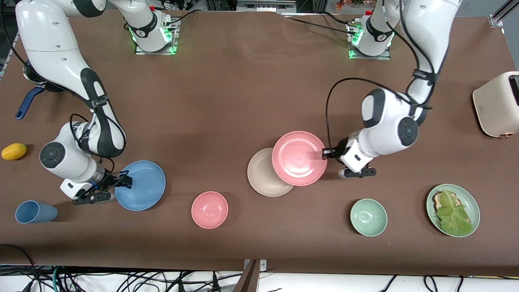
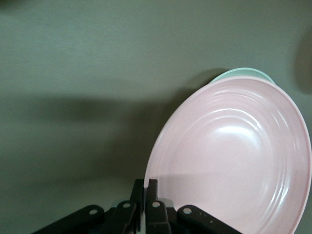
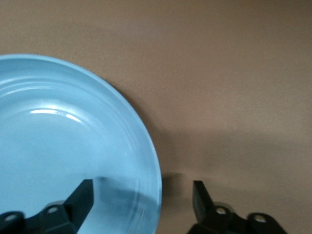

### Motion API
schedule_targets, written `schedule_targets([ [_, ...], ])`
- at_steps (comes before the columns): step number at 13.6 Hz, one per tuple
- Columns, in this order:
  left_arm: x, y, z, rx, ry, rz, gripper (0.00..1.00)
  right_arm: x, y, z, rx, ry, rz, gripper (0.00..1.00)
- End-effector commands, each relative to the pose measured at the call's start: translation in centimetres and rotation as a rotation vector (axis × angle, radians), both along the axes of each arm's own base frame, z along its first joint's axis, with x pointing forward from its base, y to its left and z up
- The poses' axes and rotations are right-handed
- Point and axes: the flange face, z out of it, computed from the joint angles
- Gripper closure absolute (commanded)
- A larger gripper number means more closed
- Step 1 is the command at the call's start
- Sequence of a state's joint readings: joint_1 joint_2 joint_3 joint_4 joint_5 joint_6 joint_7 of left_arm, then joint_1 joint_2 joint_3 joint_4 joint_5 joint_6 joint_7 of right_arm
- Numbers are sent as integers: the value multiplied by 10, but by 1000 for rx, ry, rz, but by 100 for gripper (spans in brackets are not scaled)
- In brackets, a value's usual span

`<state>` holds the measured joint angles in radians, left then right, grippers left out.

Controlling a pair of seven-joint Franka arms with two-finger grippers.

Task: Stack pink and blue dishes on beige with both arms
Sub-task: 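Slide the pink plate onto the beige plate with the left gripper, then release the pink plate while the right gripper drags the blue plate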

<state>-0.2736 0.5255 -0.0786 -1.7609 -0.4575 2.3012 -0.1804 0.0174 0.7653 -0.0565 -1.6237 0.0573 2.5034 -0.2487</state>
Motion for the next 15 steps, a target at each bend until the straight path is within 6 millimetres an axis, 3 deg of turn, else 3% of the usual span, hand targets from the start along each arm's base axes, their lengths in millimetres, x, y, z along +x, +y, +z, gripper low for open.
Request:
schedule_targets([
  [1,6,-35,-20,-4,-24,40,100,-3,0,2,22,-11,6,26],
  [4,5,-70,-27,-7,-16,95,100,-5,1,1,23,-8,7,53],
  [7,8,-82,-40,-6,-12,108,100,-5,1,0,31,-4,-1,85],
  [9,4,-96,-50,-6,-38,131,100,-5,1,1,59,-1,-22,100],
  [12,4,-95,-63,3,-30,134,100,-3,6,11,65,4,-14,100],
  [15,7,-89,-63,23,-46,118,100,3,7,44,75,15,-10,100],
])
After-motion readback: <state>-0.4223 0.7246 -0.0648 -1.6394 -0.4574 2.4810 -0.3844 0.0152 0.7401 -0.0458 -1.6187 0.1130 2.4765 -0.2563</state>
